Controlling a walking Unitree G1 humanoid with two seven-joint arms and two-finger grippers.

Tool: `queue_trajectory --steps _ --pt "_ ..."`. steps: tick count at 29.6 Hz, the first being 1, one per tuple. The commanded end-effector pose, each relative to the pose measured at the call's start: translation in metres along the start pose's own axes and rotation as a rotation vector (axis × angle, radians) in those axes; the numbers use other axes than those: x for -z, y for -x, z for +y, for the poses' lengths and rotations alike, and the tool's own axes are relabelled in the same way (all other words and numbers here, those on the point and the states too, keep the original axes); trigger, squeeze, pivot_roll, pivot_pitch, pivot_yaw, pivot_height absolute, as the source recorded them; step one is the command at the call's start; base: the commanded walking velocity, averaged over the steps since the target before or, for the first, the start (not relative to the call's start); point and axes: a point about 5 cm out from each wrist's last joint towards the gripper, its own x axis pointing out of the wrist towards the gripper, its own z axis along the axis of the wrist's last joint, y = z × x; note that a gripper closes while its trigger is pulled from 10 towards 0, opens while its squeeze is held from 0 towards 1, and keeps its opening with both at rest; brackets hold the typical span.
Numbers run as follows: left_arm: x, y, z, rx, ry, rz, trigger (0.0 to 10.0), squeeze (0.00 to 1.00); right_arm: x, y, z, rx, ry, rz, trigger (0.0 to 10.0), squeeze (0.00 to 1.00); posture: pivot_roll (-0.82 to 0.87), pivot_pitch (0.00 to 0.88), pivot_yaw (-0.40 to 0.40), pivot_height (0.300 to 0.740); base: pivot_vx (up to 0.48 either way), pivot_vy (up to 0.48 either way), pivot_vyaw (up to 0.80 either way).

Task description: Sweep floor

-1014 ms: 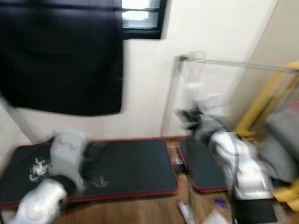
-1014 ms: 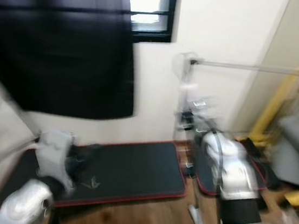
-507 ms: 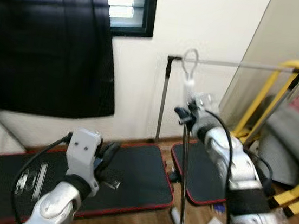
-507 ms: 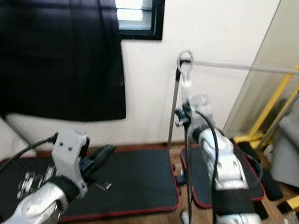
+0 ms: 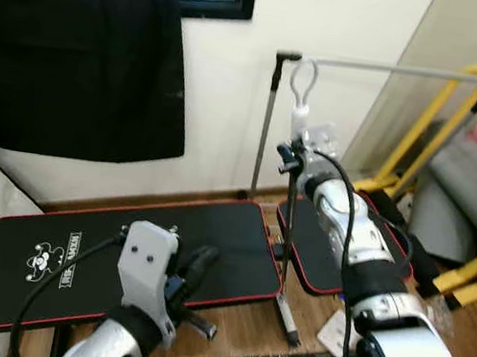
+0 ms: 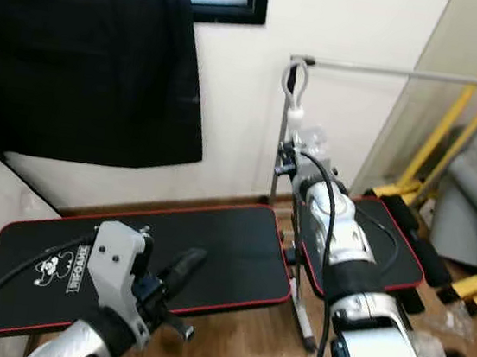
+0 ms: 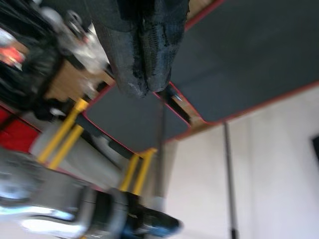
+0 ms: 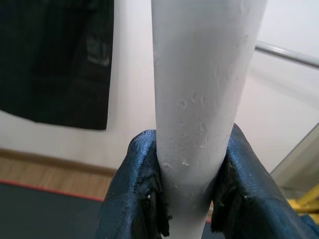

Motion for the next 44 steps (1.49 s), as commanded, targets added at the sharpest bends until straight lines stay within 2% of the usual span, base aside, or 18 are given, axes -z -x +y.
queue_trajectory --steps 1,7,8,9,10,18,21,28,34,36,39,40,41,42,43,44 --pt "0.000 0.003 -0.003 0.005 -0.001 0.015 10.0 0.00 -0.006 -0.003 0.000 0.010 0.041 -0.036 10.0 0.00 0.06 0.243 -0.096 0.740 0.000 0.000 0.00" --pt "-0.003 0.010 -0.007 -0.003 0.007 0.029 10.0 0.00 0.004 -0.009 0.007 0.012 0.049 -0.008 10.0 0.00 0.08 0.277 -0.091 0.740 0.000 0.000 0.00" --pt "-0.004 0.012 -0.008 -0.003 0.007 0.032 10.0 0.00 0.004 -0.010 0.009 0.007 0.040 -0.016 10.0 0.21 0.08 0.281 -0.090 0.740 0.000 0.000 0.00" --pt "-0.005 0.013 -0.009 -0.002 0.007 0.034 10.0 0.00 0.004 -0.010 0.011 0.004 0.034 -0.022 10.0 0.21 0.08 0.282 -0.089 0.740 0.000 0.000 0.00" --pt "-0.005 0.014 -0.009 -0.002 0.007 0.037 10.0 0.00 0.005 -0.011 0.012 0.016 0.033 -0.027 10.0 1.00 0.08 0.284 -0.088 0.740 0.000 0.000 0.00" --pt "-0.006 0.014 -0.011 -0.004 0.009 0.044 10.0 0.00 0.014 -0.010 0.012 0.049 -0.002 -0.023 10.0 1.00 0.08 0.280 -0.089 0.740 0.000 0.000 0.00" --pt "-0.005 0.013 -0.010 -0.005 0.012 0.044 10.0 0.00 0.018 -0.009 0.009 0.084 0.006 -0.010 10.0 1.00 0.07 0.265 -0.090 0.740 0.000 0.000 0.00" --pt "-0.004 0.009 -0.009 -0.005 0.008 0.044 10.0 0.00 0.034 -0.005 0.007 0.074 0.038 0.063 10.0 1.00 0.07 0.243 -0.097 0.740 0.000 0.000 0.00" --pt "-0.003 0.006 -0.007 -0.008 0.003 0.040 10.0 0.00 0.055 0.005 0.003 0.031 0.015 0.135 10.0 1.00 0.05 0.231 -0.100 0.740 0.000 0.000 0.00" --pt "-0.003 0.005 -0.005 -0.007 -0.001 0.035 10.0 0.00 0.068 0.016 -0.003 0.002 0.014 0.159 10.0 1.00 0.04 0.221 -0.100 0.740 0.000 0.000 0.00" --pt "-0.003 0.004 -0.004 -0.007 -0.004 0.033 10.0 0.00 0.073 0.022 -0.008 -0.002 0.006 0.164 10.0 1.00 0.04 0.217 -0.099 0.740 0.000 0.000 0.00" --pt "-0.003 0.003 -0.002 -0.015 -0.008 0.026 10.0 0.00 0.075 0.029 -0.015 -0.003 -0.016 0.159 10.0 0.93 0.02 0.206 -0.101 0.740 0.000 0.000 0.00" --pt "-0.003 0.003 -0.002 -0.015 -0.008 0.026 10.0 0.00 0.075 0.029 -0.015 -0.003 -0.016 0.159 10.0 0.93 0.02 0.206 -0.101 0.740 0.000 0.000 0.00" --pt "-0.003 0.001 0.002 -0.034 -0.007 0.019 10.0 0.00 0.071 0.035 -0.020 -0.005 -0.054 0.138 10.0 0.21 0.00 0.198 -0.099 0.740 0.000 0.000 0.00" --pt "-0.003 0.000 0.005 -0.052 -0.002 0.013 10.0 0.00 0.068 0.039 -0.023 -0.010 -0.088 0.124 10.0 0.21 0.00 0.195 -0.098 0.740 0.000 0.000 0.00" --pt "-0.003 -0.001 0.007 -0.064 0.002 0.010 10.0 0.00 0.066 0.041 -0.024 -0.015 -0.109 0.116 10.0 0.00 -0.01 0.187 -0.096 0.740 0.000 0.000 0.00"
